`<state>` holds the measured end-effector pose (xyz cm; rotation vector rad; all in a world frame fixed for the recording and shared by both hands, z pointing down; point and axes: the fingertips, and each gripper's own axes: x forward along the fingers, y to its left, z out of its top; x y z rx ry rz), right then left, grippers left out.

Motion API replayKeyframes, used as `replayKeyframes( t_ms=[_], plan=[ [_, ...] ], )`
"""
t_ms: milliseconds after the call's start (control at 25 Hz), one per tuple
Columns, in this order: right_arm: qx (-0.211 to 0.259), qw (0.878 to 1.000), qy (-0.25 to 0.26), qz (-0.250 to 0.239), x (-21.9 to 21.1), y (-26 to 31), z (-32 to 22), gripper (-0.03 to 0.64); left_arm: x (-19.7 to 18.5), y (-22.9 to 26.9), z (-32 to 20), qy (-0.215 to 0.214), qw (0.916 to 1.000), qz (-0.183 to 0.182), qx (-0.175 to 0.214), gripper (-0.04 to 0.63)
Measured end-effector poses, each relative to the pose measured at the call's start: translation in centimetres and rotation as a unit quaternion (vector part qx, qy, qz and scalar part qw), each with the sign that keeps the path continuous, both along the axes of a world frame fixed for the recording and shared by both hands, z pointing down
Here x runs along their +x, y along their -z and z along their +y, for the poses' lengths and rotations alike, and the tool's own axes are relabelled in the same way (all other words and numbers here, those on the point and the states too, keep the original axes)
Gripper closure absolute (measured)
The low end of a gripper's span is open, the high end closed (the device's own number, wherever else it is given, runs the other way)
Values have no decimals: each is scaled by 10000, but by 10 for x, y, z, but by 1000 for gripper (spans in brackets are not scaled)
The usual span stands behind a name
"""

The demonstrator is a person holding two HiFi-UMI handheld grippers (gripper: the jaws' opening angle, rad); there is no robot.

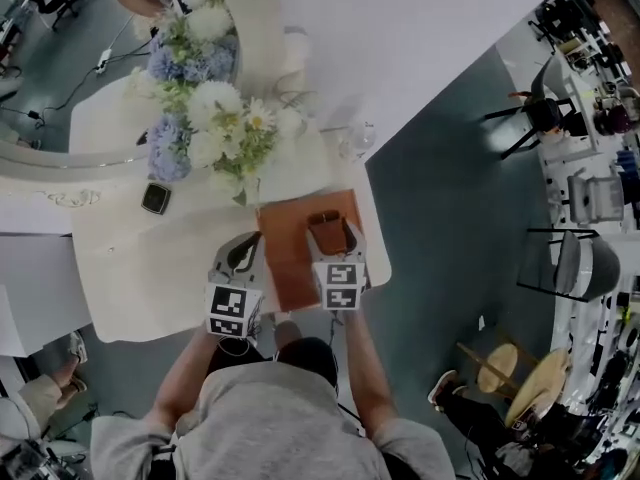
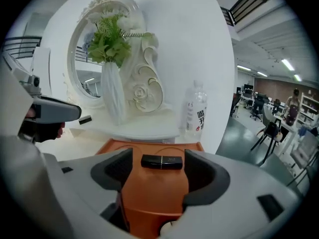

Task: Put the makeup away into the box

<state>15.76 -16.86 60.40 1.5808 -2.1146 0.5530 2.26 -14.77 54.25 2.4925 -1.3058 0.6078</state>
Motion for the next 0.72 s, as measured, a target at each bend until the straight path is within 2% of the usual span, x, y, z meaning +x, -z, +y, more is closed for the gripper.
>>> replayKeyframes(
  t_ms=[200,320,560,720],
  plan=[
    [-329,9994,97,38,-2,-23,-7,282,-5,-11,-4,128,9998,-30,-151,594],
    [-368,9991,102,186,-1,-29,-10,281,-8,-18,-6,200,9995,-28,-227,595],
    [-633,9969,171,442,0,-38,-13,282,-10,-19,-8,229,9995,-54,-228,595],
    [-672,9965,201,449,1,-41,-11,287,-12,-21,-6,249,9994,-52,-237,594]
  ],
)
